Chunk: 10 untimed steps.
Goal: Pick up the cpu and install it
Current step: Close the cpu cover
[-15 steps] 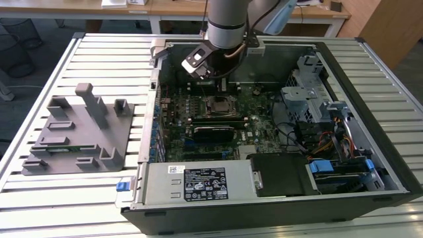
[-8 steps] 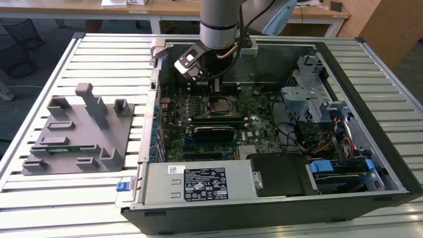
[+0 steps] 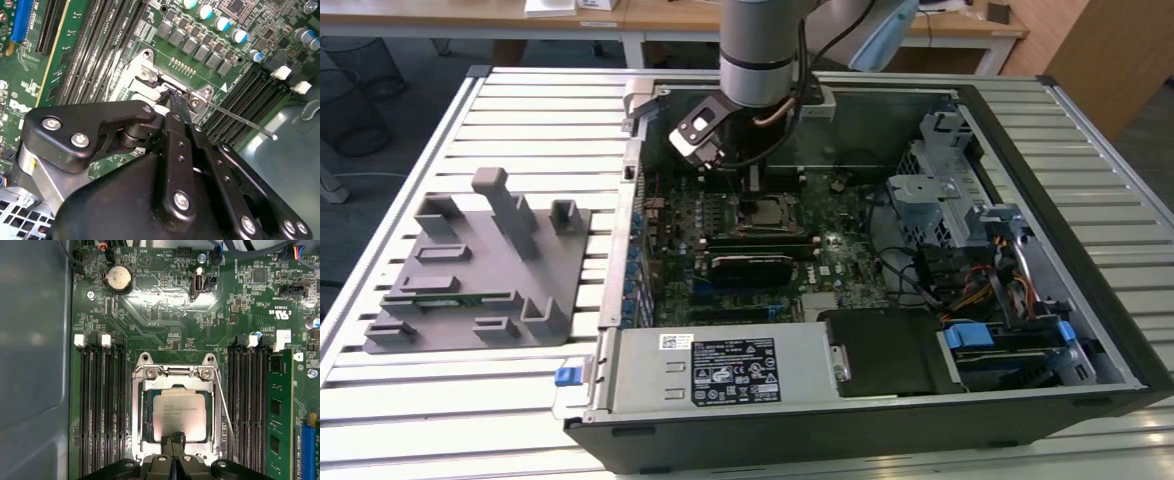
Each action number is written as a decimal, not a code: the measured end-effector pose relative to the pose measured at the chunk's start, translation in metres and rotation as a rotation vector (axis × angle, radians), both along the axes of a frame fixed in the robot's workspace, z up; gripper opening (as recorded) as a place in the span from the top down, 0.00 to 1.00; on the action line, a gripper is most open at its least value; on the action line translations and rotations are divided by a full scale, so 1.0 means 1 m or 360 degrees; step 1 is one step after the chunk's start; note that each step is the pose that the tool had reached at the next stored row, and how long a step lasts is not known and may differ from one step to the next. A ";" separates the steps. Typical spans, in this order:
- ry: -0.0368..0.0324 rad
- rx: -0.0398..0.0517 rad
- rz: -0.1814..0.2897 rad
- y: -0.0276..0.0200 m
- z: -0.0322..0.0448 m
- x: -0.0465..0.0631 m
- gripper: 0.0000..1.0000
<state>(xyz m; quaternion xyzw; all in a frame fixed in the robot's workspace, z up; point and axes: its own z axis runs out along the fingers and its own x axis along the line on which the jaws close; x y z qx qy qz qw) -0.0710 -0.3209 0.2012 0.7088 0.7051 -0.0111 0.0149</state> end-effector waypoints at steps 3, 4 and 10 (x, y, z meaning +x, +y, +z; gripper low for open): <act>0.0000 0.0000 0.0000 -0.0001 -0.0013 0.000 0.89; 0.0000 0.0000 0.0000 -0.0001 -0.0013 0.000 0.89; 0.0000 0.0002 0.0000 0.0000 -0.0017 0.003 0.89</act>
